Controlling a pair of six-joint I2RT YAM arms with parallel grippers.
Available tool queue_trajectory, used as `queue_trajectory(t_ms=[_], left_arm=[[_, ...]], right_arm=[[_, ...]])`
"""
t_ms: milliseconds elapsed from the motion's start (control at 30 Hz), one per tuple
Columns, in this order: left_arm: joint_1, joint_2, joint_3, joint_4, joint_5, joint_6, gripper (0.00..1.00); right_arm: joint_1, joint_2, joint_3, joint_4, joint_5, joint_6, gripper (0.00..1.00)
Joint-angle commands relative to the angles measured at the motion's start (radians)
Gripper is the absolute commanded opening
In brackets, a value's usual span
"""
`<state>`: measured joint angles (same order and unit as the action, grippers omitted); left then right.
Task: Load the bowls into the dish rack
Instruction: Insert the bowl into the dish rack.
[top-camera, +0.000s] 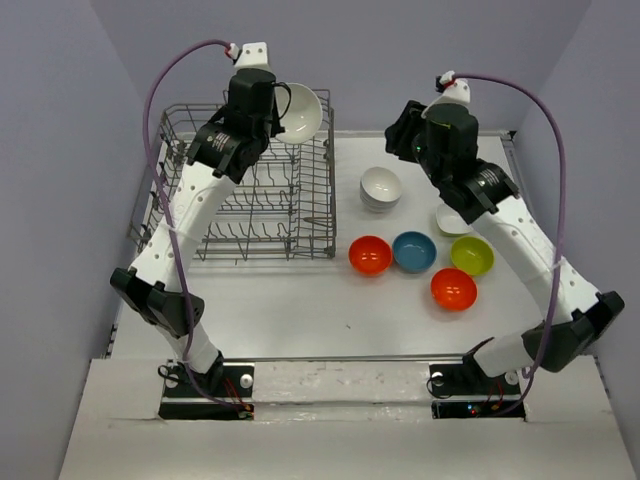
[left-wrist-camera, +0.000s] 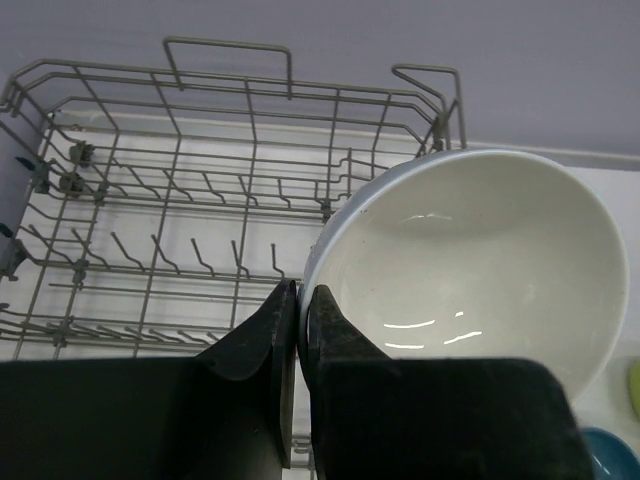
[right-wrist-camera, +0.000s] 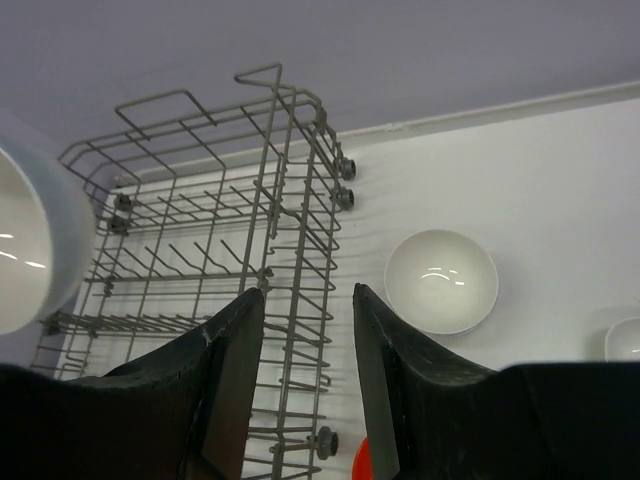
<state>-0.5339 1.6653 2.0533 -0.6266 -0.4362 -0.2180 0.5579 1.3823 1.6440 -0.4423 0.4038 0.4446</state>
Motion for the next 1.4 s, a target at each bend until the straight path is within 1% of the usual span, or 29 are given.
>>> queue_trajectory(t_ms=[0,133,233,333,533,600,800,867,1067,1367], left_arm=[[0.054,-0.016,0.024,0.077,-0.015,0.006,0.0],[0.091,0.031,0.067,0.062,-0.045,0.009,0.0],[0.107,0.086,0.155,0.036,-0.082,0.016,0.0],[0.114,0.144,0.211,0.005,-0.124,0.019,0.0],[0.138,0.214,0.228,0.01,-0.154,0.017,0.0],[0.155,0.247,0.258,-0.002,-0.171,0.017,0.0],[0.17,0.329,0.344,-0.035,-0.271,0.048,0.0],[0.17,0.343,0.361,-0.039,-0.288,0.054,0.0],[0.172,0.375,0.364,-0.032,-0.367,0.077,0.0],[0.167,0.444,0.39,-0.038,-0.492,0.127,0.0]], right_arm=[[0.007,0.102,0.089,-0.012,-0.052,0.0,0.47],[0.016,0.165,0.131,-0.015,-0.049,0.002,0.47],[0.016,0.214,0.169,-0.021,-0.057,0.002,0.47],[0.025,0.28,0.21,-0.041,-0.074,-0.001,0.47],[0.059,0.354,0.276,-0.053,-0.085,-0.01,0.47],[0.059,0.38,0.307,-0.068,-0.082,-0.012,0.47],[0.109,0.448,0.365,-0.098,-0.05,-0.017,0.47],[0.137,0.469,0.378,-0.11,-0.043,-0.02,0.47],[0.157,0.523,0.395,-0.131,0.0,-0.023,0.47],[0.166,0.528,0.356,-0.151,0.046,-0.007,0.47]])
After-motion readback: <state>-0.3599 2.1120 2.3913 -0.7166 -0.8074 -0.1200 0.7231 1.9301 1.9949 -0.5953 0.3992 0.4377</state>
